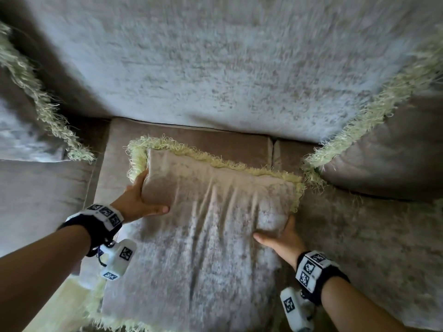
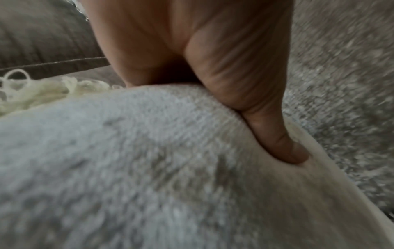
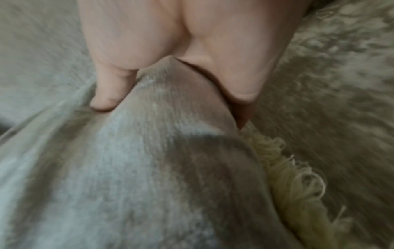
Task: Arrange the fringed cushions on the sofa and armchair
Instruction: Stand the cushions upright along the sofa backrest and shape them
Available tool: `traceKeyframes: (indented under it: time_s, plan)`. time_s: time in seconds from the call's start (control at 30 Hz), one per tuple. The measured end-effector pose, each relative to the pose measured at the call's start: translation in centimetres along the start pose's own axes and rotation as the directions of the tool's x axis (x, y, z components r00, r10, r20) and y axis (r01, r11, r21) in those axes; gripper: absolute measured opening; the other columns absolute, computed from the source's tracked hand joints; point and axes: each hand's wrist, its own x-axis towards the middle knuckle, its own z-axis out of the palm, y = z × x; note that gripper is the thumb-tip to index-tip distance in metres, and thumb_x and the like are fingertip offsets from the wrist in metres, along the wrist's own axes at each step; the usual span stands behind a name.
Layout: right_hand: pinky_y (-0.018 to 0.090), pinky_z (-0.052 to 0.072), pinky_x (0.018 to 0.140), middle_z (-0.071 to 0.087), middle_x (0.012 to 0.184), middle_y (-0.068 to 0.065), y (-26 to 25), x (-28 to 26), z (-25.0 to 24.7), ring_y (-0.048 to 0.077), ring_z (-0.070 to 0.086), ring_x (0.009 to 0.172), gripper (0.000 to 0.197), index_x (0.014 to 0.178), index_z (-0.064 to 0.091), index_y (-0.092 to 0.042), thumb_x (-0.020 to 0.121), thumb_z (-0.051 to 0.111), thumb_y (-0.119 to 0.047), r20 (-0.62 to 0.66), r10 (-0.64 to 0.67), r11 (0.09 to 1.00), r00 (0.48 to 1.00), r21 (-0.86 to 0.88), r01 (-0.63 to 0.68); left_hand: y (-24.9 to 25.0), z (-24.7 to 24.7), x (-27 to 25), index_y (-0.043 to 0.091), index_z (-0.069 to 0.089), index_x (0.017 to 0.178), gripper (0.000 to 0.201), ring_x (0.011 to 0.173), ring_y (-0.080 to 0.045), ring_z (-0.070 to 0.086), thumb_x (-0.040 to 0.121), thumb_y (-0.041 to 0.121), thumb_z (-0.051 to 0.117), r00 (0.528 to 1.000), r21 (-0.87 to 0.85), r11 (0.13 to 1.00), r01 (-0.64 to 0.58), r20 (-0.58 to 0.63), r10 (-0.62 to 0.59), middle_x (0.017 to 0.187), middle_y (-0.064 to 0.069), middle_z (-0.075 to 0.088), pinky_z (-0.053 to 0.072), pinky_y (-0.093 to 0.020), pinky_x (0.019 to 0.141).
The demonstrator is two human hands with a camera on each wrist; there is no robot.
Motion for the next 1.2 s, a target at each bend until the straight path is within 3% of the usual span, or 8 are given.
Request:
traceKeyframes:
  time_s: [0.17, 0.23, 0.37, 0.57, 0.83, 0.97, 1.13, 1.2]
  plan:
    - [0.054, 0.026, 0.116, 0.03, 0.158, 0.003, -6.6, 0.7, -2.4, 0.03, 0.034, 0.142, 0.148, 0.153, 0.0, -0.037, 0.04, 0.094, -0.053, -0.022, -0.149, 0.987, 0.989, -0.057, 0.147, 5.2, -2.5, -2.3, 0.05, 0.015, 0.137, 0.128, 0.102, -0.011, 0.056, 0.036, 0.044, 0.094, 0.975, -0.132, 0.98, -0.15, -0.184, 0.125, 0.12, 0.01, 0.049, 0.058, -0.034, 0.074]
    - [0.054, 0.034, 0.113, 0.04, 0.152, 0.002, -9.4, 0.6, -3.5, 0.028, 0.043, 0.137, 0.148, 0.148, 0.009, -0.039, 0.028, 0.091, -0.066, -0.059, -0.225, 0.971, 0.973, -0.098, 0.218, 7.1, -4.1, -3.0, 0.043, 0.015, 0.146, 0.134, 0.113, -0.018, 0.053, 0.037, 0.047, 0.094, 0.946, -0.089, 0.974, -0.208, -0.271, 0.177, 0.131, 0.002, 0.046, 0.053, -0.044, 0.091]
    - [0.045, 0.032, 0.115, 0.037, 0.154, 0.007, -16.2, -0.8, -5.4, 0.028, 0.04, 0.138, 0.138, 0.152, 0.005, -0.029, 0.048, 0.094, -0.05, -0.122, -0.369, 0.924, 0.921, -0.155, 0.35, 11.3, -8.1, -5.4, 0.052, -0.001, 0.145, 0.147, 0.131, -0.03, 0.036, 0.028, 0.072, 0.086, 0.883, 0.008, 0.973, -0.229, -0.42, 0.211, 0.141, -0.009, 0.03, 0.037, -0.055, 0.108]
    - [0.042, 0.026, 0.118, 0.021, 0.162, 0.009, -22.8, -1.1, -5.9, 0.027, 0.029, 0.145, 0.142, 0.153, -0.004, -0.026, 0.052, 0.093, -0.048, -0.258, -0.536, 0.844, 0.804, -0.201, 0.498, 15.1, -12.8, -4.2, 0.043, 0.0, 0.149, 0.147, 0.133, -0.022, 0.031, 0.035, 0.056, 0.092, 0.739, 0.002, 0.918, -0.396, -0.593, 0.32, 0.139, -0.005, 0.026, 0.033, -0.045, 0.111]
    - [0.036, 0.036, 0.105, 0.033, 0.15, 0.013, -22.8, 4.1, -2.0, 0.028, 0.043, 0.131, 0.114, 0.141, 0.014, -0.021, 0.06, 0.09, -0.049, -0.372, -0.514, 0.857, 0.773, -0.256, 0.447, 13.3, -13.4, 4.0, 0.035, -0.004, 0.151, 0.155, 0.133, -0.028, 0.024, 0.03, 0.066, 0.089, 0.741, 0.034, 0.923, -0.383, -0.586, 0.328, 0.127, -0.003, 0.017, 0.029, -0.049, 0.116]
    - [0.036, 0.033, 0.108, 0.024, 0.155, 0.01, -23.5, 5.4, -1.4, 0.028, 0.037, 0.136, 0.113, 0.14, 0.01, -0.026, 0.061, 0.087, -0.055, -0.422, -0.479, 0.877, 0.77, -0.266, 0.4, 13.6, -14.6, 6.4, 0.031, -0.004, 0.153, 0.148, 0.134, -0.027, 0.018, 0.044, 0.039, 0.097, 0.712, 0.088, 0.904, -0.419, -0.586, 0.387, 0.134, -0.012, 0.018, 0.02, -0.045, 0.12]
    - [0.027, 0.015, 0.112, 0.002, 0.157, -0.005, -22.8, 4.1, -1.7, 0.018, 0.014, 0.146, 0.117, 0.152, -0.003, -0.031, 0.075, 0.085, -0.023, -0.448, -0.477, 0.879, 0.756, -0.242, 0.411, 12.4, -14.9, 5.7, 0.052, 0.008, 0.145, 0.13, 0.137, -0.026, 0.017, 0.049, 0.042, 0.094, 0.634, 0.178, 0.876, -0.448, -0.628, 0.451, 0.144, -0.013, 0.015, 0.023, -0.042, 0.119]
    - [0.039, 0.017, 0.12, -0.001, 0.158, -0.014, -22.2, 3.3, -1.5, 0.012, 0.014, 0.145, 0.121, 0.151, -0.004, -0.042, 0.074, 0.085, -0.013, -0.452, -0.499, 0.865, 0.74, -0.201, 0.46, 11.6, -14.8, 5.2, 0.045, 0.016, 0.147, 0.124, 0.138, -0.028, 0.017, 0.05, 0.041, 0.093, 0.597, 0.229, 0.865, -0.446, -0.644, 0.479, 0.146, -0.017, 0.015, 0.026, -0.043, 0.117]
